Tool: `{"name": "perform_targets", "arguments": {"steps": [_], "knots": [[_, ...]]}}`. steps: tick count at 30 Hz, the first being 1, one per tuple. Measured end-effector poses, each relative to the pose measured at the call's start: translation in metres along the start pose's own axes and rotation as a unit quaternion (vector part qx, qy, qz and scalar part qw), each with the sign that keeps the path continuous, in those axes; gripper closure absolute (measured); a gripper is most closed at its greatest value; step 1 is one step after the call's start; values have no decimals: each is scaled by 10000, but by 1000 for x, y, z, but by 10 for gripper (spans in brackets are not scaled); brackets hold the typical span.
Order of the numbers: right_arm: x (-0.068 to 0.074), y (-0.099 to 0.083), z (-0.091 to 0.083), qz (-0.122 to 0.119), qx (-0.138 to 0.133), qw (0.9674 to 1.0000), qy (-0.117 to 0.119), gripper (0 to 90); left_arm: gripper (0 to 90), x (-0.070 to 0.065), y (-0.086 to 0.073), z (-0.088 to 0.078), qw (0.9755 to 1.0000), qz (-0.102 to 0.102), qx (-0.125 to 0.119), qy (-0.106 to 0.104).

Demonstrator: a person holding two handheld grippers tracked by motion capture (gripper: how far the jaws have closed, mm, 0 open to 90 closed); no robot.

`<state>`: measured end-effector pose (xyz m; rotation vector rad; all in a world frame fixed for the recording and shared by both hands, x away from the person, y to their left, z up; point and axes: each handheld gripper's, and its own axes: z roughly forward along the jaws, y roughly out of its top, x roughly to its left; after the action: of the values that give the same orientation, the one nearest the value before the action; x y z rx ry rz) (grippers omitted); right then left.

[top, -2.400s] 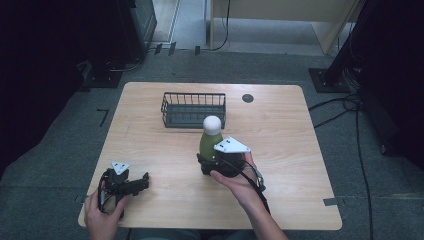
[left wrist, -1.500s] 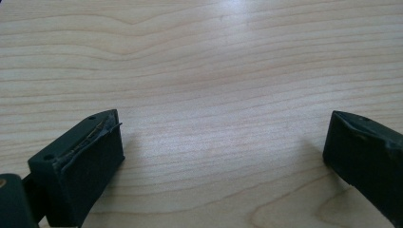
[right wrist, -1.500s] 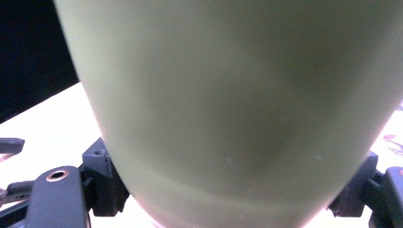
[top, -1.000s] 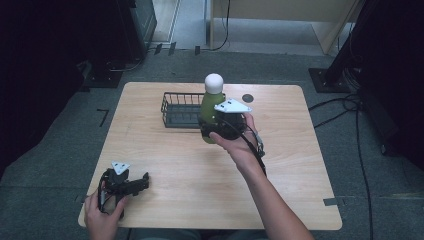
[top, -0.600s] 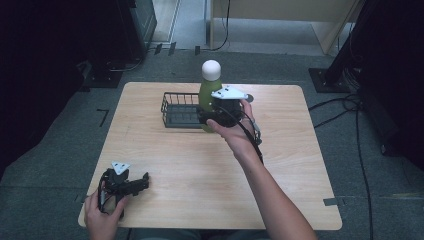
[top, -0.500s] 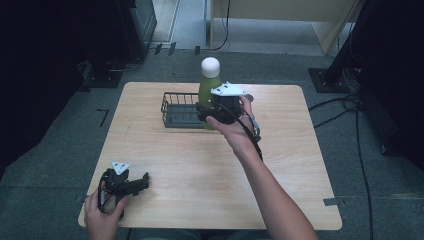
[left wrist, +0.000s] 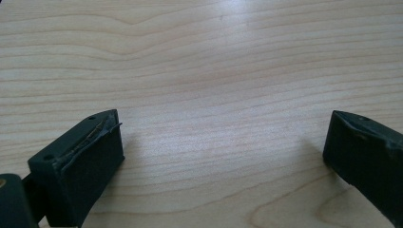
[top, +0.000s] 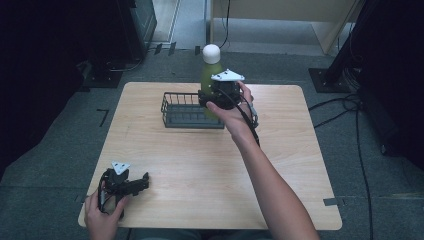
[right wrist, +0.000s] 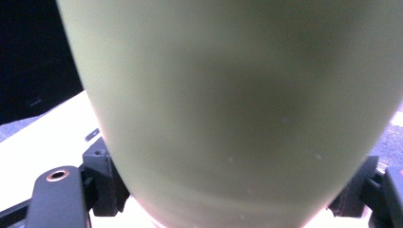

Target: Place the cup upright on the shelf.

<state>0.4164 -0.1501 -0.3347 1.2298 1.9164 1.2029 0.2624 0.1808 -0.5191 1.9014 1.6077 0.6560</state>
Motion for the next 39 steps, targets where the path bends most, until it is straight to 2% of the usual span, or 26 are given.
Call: {"name": "perform_targets", "arguments": {"steps": [6, 17, 26, 39], "knots": [[-6, 7, 18, 51, 77, 9999, -98, 200, 0, 0, 0, 0, 10000, -1, -1, 0], [-12, 13, 40, 125, 116, 9996, -216, 200, 0, 0, 0, 0, 10000, -10, 6, -7], [-16, 5, 58, 281, 164, 9992, -223, 200, 0, 0, 0, 0, 10000, -2, 12, -6], [-18, -14, 74, 286, 299, 9988, -250, 200, 0, 0, 0, 0, 10000, -4, 10, -7]]}}
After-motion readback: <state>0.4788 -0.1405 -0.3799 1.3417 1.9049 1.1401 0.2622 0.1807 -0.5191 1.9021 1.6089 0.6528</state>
